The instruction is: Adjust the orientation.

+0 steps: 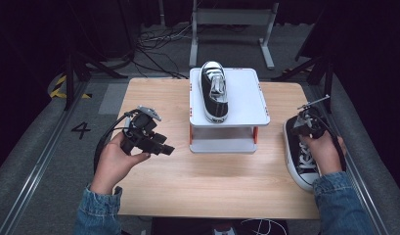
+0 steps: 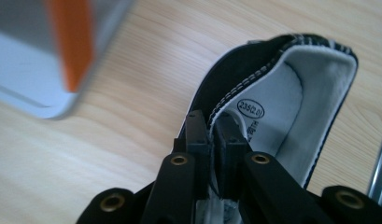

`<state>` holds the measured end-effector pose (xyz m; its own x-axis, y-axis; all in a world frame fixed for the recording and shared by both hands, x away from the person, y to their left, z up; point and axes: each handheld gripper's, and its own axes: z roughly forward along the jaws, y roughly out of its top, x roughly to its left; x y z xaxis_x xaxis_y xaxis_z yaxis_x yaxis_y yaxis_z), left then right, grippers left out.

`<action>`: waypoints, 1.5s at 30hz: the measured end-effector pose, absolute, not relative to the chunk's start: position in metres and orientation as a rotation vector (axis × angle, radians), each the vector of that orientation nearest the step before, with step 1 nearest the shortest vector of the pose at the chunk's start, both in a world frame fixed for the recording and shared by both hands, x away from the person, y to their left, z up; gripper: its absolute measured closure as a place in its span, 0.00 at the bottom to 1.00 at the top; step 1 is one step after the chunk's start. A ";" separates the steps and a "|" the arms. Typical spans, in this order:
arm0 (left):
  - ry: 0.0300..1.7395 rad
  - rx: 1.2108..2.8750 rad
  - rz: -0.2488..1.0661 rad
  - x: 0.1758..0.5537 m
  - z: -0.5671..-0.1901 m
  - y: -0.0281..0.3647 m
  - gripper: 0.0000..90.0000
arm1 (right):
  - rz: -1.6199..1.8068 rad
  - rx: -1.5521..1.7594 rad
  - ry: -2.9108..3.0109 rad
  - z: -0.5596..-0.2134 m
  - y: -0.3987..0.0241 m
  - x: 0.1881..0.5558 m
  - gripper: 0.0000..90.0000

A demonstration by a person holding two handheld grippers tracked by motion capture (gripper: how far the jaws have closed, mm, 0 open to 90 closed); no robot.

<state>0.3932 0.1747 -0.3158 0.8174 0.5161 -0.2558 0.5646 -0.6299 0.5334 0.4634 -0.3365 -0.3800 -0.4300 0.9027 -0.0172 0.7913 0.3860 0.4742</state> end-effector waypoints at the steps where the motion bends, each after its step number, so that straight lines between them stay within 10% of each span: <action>1: 0.792 2.384 -0.104 0.393 -0.316 0.175 0.49 | 0.608 1.456 2.383 -0.376 -0.329 0.456 0.97; 19: 0.711 2.411 -0.145 0.408 -0.318 0.151 0.49 | 0.537 0.911 2.967 -0.389 -0.233 0.386 0.92; 25: 0.705 2.423 -0.155 0.410 -0.320 0.149 0.49 | 0.669 0.989 2.822 -0.363 -0.261 0.382 0.69; 31: 0.705 2.415 -0.161 0.410 -0.320 0.149 0.48 | 0.457 1.184 2.764 -0.362 -0.301 0.381 0.66; 45: 0.710 2.421 -0.181 0.414 -0.323 0.148 0.48 | 0.168 1.235 2.876 -0.386 -0.307 0.377 0.98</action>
